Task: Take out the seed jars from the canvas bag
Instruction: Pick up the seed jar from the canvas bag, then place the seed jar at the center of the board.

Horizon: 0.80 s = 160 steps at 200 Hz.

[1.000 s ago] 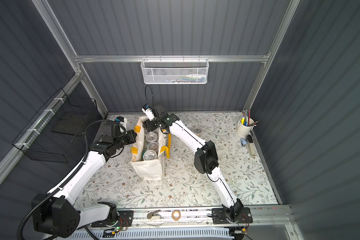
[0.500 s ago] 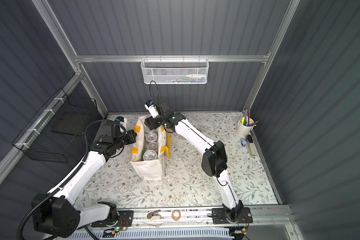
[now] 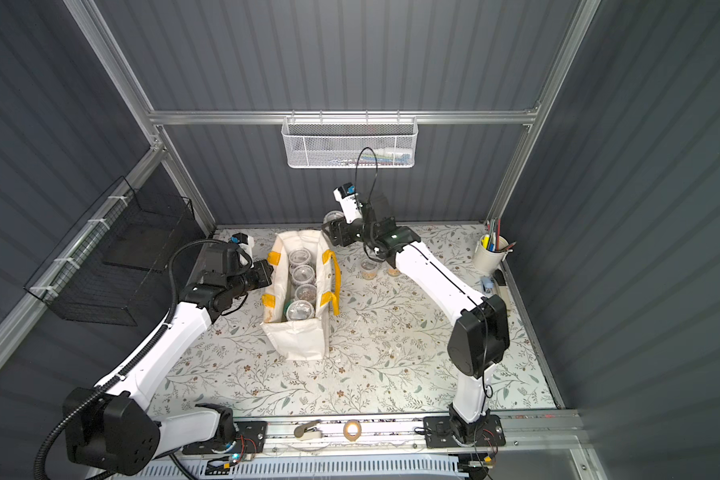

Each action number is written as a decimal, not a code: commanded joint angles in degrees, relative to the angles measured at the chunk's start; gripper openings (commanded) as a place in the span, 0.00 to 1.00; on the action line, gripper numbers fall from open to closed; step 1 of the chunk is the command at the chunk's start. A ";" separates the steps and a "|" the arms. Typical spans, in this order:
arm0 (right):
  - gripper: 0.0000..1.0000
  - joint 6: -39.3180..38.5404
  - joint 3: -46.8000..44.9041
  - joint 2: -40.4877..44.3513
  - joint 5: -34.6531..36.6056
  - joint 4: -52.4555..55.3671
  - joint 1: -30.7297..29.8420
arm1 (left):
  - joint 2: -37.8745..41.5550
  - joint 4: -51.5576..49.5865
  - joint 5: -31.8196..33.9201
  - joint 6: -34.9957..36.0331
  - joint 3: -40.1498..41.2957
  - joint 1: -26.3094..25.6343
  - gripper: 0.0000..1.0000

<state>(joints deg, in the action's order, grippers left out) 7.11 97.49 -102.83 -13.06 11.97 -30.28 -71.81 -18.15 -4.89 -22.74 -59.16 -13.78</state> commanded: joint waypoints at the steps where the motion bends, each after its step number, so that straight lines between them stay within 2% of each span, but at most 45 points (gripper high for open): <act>1: 0.73 1.54 -6.43 2.12 4.36 -4.48 4.58 | 0.35 -2.89 -0.03 0.37 -0.28 0.07 0.00; 66: 0.73 6.37 -18.45 0.96 9.16 -9.76 17.30 | -0.08 -2.93 -0.30 0.24 -0.94 0.07 0.00; 86: 0.74 6.49 -18.57 -1.05 11.52 -9.18 19.71 | -0.08 -2.87 -0.30 0.15 -0.96 0.07 0.00; 115: 0.74 8.67 -17.99 -4.73 11.26 -8.19 23.07 | -0.17 -2.90 -0.31 0.07 -0.89 0.07 0.00; 160: 0.75 9.61 -17.00 -9.14 12.48 -7.49 24.20 | -0.52 -3.02 -0.12 0.15 -1.09 0.07 0.00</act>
<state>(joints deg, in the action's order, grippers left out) 15.35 79.15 -110.54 -2.07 4.40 -6.13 -71.81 -18.24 -4.64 -22.74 -59.16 -13.78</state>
